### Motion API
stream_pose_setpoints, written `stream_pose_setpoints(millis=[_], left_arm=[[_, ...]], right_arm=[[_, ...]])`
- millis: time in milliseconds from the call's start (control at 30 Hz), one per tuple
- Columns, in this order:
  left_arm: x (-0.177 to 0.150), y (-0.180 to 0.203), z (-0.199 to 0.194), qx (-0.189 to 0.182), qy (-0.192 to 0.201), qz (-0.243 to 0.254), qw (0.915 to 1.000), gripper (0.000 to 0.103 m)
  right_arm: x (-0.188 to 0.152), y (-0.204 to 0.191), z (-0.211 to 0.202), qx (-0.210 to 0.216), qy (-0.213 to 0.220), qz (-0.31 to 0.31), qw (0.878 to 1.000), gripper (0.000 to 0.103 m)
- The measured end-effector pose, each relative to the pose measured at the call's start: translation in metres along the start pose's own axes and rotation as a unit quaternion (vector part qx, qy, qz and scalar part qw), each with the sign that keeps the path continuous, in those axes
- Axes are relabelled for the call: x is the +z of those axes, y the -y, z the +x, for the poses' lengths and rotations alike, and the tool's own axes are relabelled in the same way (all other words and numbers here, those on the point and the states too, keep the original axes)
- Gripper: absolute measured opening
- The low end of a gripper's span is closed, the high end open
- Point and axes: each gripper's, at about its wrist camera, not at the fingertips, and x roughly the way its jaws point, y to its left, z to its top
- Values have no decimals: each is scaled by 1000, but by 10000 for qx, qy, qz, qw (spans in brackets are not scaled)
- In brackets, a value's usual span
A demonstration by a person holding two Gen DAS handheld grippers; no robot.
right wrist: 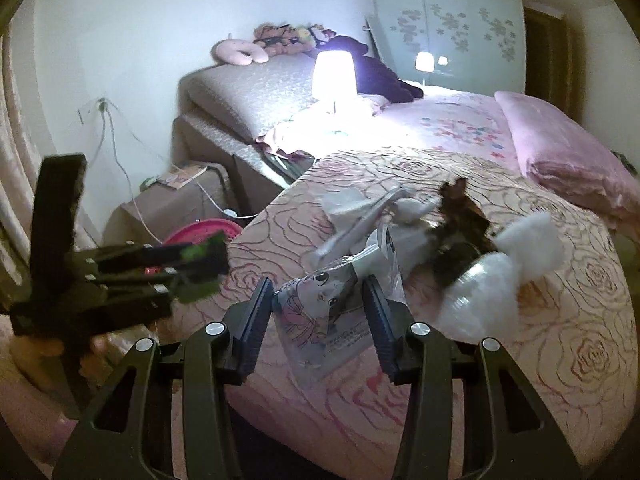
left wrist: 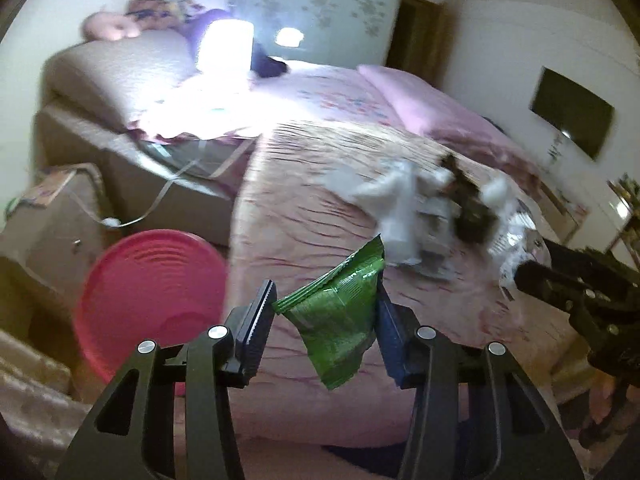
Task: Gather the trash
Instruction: 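Grasp the green snack bag with the left tool while the right grasps the printed wrapper, then carry both items over the pink wastebasket and open both tools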
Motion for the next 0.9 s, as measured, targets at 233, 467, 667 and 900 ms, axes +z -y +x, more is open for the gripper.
stream_pose_setpoints(millis=[233, 467, 667, 900], left_arm=[[3, -62, -10, 920, 197, -523, 9942, 46], [1, -125, -2, 1413, 99, -1184, 9828, 46], [-11, -153, 8, 1563, -18, -1489, 9764, 46], [-17, -161, 23, 1595, -162, -1491, 9757, 47]], right_arm=[[23, -29, 42, 64, -79, -381, 9992, 45], [42, -71, 94, 387, -303, -708, 9963, 45], [53, -108, 138, 745, -593, -841, 9919, 46], [55, -134, 171, 852, -836, -1077, 9870, 46]])
